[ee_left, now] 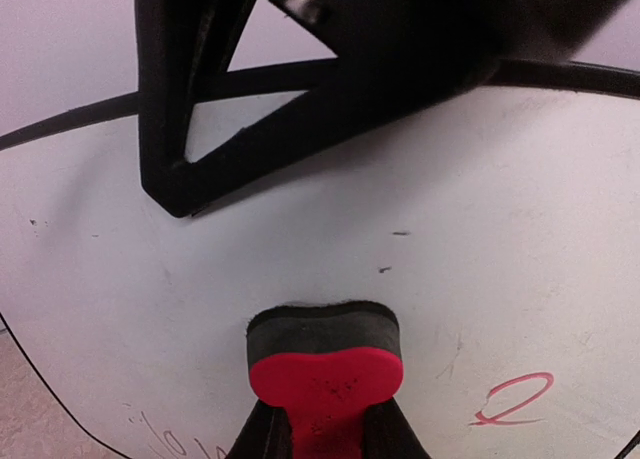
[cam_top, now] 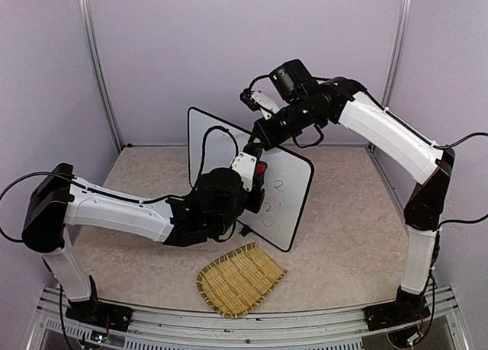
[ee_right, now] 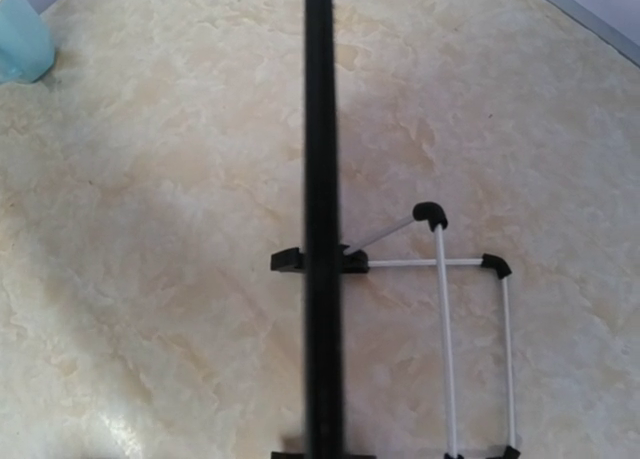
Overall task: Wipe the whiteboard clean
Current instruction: Erase the center of the whiteboard.
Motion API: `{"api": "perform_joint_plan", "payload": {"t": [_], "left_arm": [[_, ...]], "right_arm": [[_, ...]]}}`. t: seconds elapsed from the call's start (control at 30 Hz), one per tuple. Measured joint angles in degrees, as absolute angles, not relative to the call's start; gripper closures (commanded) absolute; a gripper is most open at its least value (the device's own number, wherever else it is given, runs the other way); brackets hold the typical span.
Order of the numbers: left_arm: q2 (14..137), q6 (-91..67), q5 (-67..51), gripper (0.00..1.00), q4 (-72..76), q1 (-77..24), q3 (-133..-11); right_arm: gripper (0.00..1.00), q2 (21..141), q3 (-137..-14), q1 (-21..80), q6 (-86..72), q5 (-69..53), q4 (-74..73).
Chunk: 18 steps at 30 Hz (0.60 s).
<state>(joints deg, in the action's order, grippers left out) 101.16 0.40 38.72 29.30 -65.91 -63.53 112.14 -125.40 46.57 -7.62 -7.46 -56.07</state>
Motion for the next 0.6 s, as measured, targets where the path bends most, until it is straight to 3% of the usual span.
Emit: {"api": "perform_joint_plan", "payload": {"t": [0.6], "left_arm": [[103.72, 1.54, 40.53, 0.83, 27.79, -70.08, -67.68]], "right_arm": [[1.00, 112.14, -125.51, 46.33, -7.31, -7.68, -56.40]]}}
